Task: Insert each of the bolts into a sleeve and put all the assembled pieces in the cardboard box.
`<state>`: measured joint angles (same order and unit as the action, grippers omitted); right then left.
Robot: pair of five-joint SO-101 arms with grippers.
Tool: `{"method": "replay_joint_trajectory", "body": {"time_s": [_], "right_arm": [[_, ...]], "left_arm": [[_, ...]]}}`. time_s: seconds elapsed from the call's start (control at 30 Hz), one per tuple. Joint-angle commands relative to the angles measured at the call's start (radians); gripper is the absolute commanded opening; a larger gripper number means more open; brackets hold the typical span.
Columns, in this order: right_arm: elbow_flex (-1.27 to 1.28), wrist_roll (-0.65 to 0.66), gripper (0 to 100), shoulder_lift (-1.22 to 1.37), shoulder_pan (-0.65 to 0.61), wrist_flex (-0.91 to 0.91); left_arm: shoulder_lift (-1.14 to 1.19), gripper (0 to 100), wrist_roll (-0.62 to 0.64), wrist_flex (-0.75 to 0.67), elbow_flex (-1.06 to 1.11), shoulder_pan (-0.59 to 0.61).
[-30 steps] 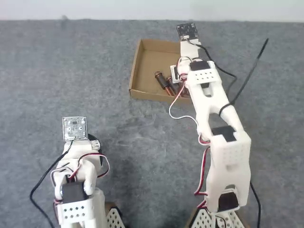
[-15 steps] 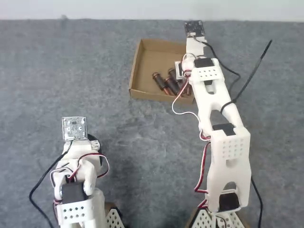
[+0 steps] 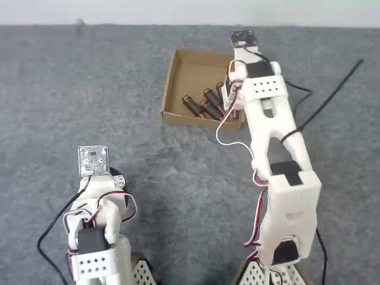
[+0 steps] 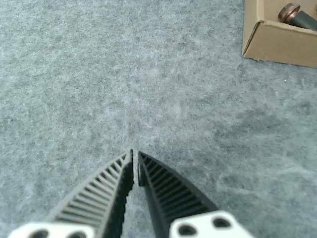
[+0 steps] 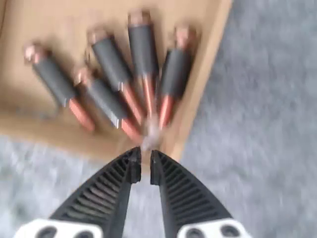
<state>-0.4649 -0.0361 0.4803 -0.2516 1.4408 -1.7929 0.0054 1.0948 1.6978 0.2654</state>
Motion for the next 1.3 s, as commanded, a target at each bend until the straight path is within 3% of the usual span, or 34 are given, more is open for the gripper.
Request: {"method": "replay_joint_trajectory", "body": {"time_s": [0.0, 0.17, 0.5, 0.73, 1.27], "right_arm": [[-0.051, 0.021, 0.6, -0.136, -0.012, 0.166], [-0.031, 0.084, 0.6, -0.249, -0.053, 0.352], [0.479, 0.086, 0.9, -0.759, -0.119, 0.213], [0.861, 0.089, 0.9, -1.049, -0.030, 0.094], [1.392, 0.086, 0.9, -1.712, 0.157, -0.002]], "left_arm": [[0.008, 1, -0.009, 0.000, -0.012, 0.008], [0.008, 1, -0.009, 0.000, -0.012, 0.008], [0.008, 1, -0.009, 0.000, -0.012, 0.008], [0.008, 1, -0.009, 0.000, -0.012, 0.009], [0.008, 1, -0.009, 0.000, -0.012, 0.009]]}}
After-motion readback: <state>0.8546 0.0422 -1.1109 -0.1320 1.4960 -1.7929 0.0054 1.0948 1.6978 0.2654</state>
